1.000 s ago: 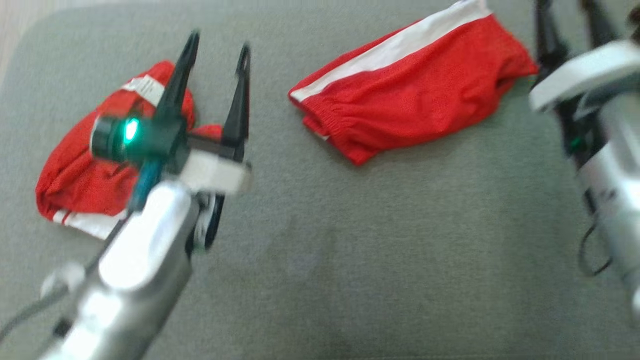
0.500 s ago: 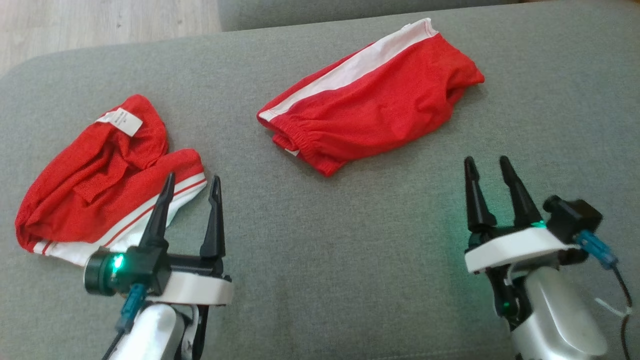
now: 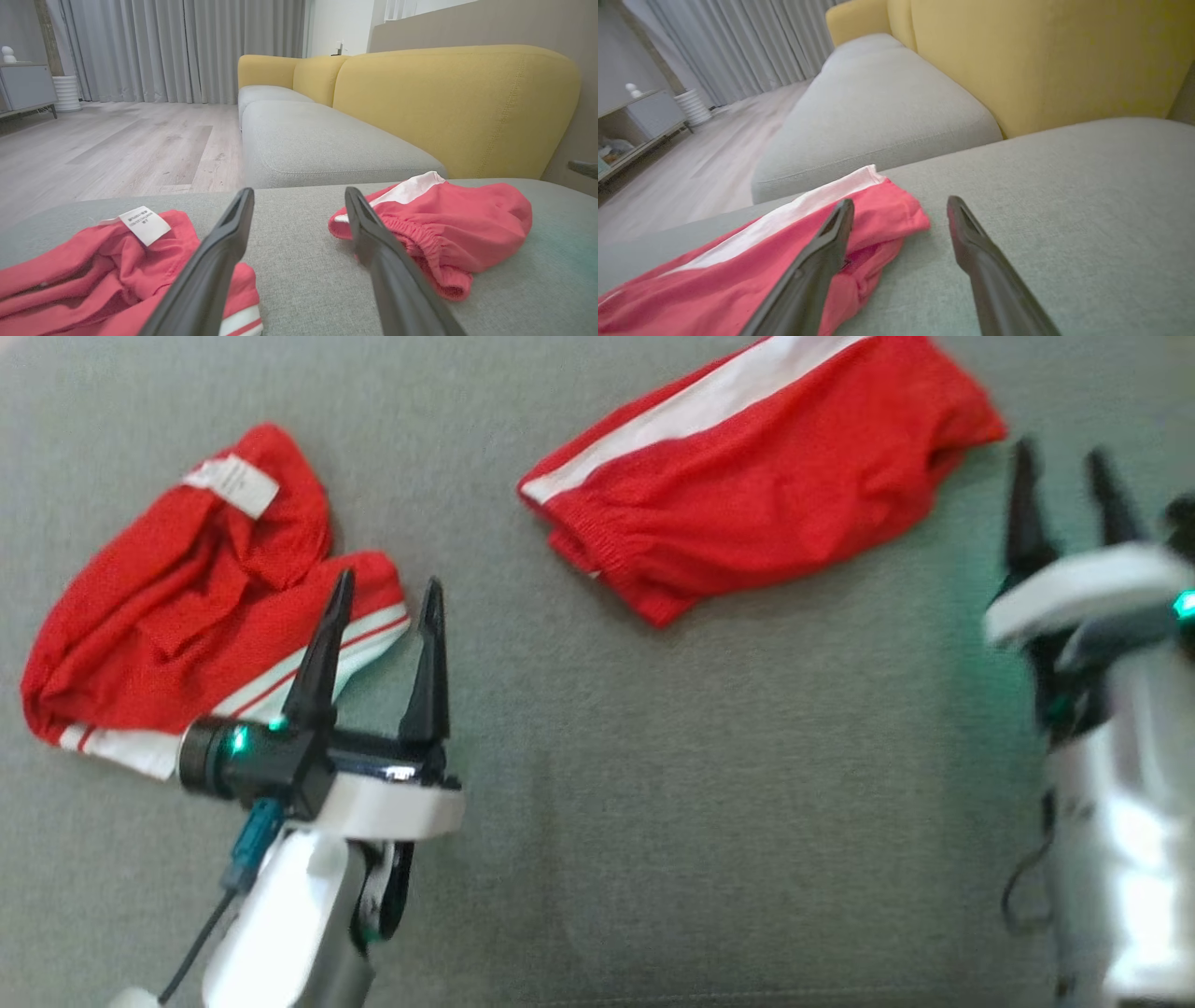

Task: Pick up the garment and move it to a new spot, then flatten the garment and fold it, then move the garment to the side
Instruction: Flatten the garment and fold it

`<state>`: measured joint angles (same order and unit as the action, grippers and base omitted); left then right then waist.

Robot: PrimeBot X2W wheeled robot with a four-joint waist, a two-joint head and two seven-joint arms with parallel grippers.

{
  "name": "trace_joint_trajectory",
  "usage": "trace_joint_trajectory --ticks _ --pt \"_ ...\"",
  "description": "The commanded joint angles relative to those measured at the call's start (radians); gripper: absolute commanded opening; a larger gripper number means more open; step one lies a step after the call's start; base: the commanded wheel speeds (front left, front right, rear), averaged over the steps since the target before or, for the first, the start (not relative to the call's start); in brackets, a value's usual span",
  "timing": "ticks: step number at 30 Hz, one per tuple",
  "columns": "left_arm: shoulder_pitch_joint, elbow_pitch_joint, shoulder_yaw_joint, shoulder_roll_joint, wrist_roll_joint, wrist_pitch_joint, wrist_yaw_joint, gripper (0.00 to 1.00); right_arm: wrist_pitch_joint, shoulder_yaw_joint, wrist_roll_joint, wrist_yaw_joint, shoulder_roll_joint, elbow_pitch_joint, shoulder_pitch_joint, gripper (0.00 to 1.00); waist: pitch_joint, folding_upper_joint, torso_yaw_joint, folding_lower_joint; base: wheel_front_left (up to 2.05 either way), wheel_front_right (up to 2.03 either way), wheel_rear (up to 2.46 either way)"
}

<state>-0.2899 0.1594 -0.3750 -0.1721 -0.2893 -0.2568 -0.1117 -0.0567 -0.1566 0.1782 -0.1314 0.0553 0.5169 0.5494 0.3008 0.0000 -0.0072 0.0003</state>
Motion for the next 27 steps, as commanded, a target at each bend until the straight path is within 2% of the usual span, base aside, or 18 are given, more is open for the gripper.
trace_joint_trajectory --ticks 1,8,15,18,19,20,27 --pt "-0.049 -0.020 0.047 0.003 0.013 -0.005 0.015 1.00 0.052 -0.046 -0.006 0.001 -0.005 0.026 0.092 1.00 0.067 0.0000 0.049 -0.0003 0.00 0.00 0.00" --pt "-0.085 -0.002 0.058 0.050 0.035 -0.005 0.059 1.00 0.171 -0.227 -0.091 0.001 0.015 0.233 0.309 1.00 0.126 0.0000 0.108 -0.0003 0.00 0.00 0.00" --pt "-0.100 0.018 0.079 0.082 0.060 -0.005 0.091 1.00 0.236 -0.283 -0.249 0.001 0.088 0.431 0.402 1.00 0.146 0.0000 0.156 -0.0003 0.00 0.00 0.00" --pt "-0.101 0.019 0.089 0.089 0.068 -0.005 0.099 1.00 0.242 -0.272 -0.278 0.001 0.088 0.478 0.421 1.00 0.149 0.0000 0.160 -0.0003 0.00 0.00 0.00" --pt "-0.101 0.020 0.094 0.091 0.070 -0.005 0.101 1.00 0.243 -0.263 -0.280 0.001 0.085 0.493 0.427 0.85 0.150 0.0000 0.160 -0.0003 0.00 0.00 0.00" --pt "-0.101 0.021 0.098 0.093 0.073 -0.005 0.104 1.00 0.238 -0.252 -0.278 0.001 0.082 0.506 0.434 0.00 0.150 0.0000 0.159 -0.0003 0.00 0.00 0.00" --pt "-0.094 0.031 0.125 0.103 0.087 -0.005 0.114 1.00 0.142 -0.183 -0.247 0.001 0.103 0.551 0.446 0.00 0.125 0.0000 0.131 -0.0003 0.00 0.00 0.00"
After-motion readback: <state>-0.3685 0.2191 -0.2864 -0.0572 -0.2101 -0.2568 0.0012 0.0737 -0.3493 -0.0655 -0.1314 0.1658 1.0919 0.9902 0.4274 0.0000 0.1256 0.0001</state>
